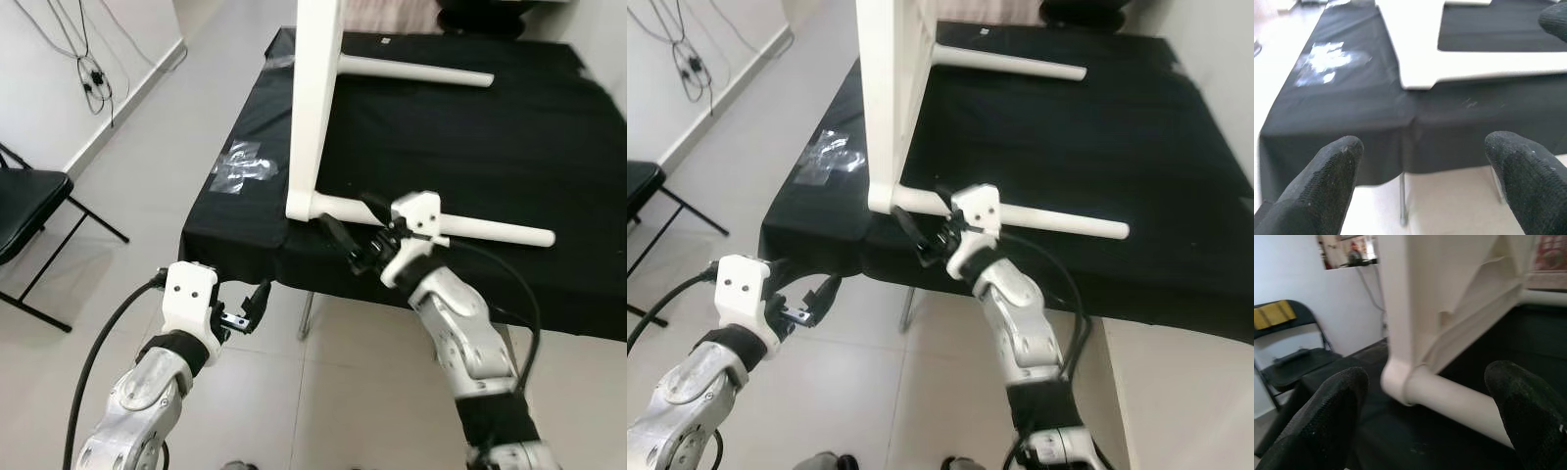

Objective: Building children table

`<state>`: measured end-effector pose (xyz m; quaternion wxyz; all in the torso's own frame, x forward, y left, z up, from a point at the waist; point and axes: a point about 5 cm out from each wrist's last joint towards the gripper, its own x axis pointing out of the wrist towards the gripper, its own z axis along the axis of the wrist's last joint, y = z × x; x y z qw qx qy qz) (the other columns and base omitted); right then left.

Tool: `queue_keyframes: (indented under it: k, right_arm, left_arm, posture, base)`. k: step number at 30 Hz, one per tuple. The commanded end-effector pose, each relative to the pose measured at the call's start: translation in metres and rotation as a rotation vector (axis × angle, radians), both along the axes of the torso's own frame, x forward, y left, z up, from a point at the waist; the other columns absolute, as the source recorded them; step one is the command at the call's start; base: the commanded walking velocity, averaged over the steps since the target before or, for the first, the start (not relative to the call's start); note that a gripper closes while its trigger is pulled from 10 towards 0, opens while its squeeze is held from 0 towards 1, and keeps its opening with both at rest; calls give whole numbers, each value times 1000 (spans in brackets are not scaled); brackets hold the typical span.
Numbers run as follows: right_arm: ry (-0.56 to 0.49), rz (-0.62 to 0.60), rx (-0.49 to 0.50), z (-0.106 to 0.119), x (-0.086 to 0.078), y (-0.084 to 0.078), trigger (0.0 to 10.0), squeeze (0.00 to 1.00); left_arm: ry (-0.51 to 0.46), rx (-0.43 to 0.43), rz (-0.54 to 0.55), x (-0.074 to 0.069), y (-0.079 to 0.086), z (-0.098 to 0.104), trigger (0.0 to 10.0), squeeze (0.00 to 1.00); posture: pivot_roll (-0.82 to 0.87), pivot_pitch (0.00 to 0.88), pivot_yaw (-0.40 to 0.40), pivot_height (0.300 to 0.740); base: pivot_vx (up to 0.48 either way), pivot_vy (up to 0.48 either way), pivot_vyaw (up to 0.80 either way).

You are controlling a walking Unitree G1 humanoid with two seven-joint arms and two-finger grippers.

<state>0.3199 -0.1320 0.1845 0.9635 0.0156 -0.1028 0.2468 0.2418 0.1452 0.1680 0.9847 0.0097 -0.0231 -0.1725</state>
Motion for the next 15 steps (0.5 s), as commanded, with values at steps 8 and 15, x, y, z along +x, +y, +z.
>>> queue_keyframes:
  k: [8, 15]
  right_arm:
    - [137, -292, -89, -37, -24, -24, 10000, 0]
    - [146, -334, -113, -37, -20, -26, 10000, 0]
  left_arm:
    - [31, -1, 92, 5, 7, -17, 10000, 0]
    - [64, 13, 123, 1, 10, -30, 10000, 0]
  posture:
    - [30, 26, -29, 740]
    - [39, 2, -36, 740]
  base:
    - [0, -91, 0]
    - [70, 0, -457]
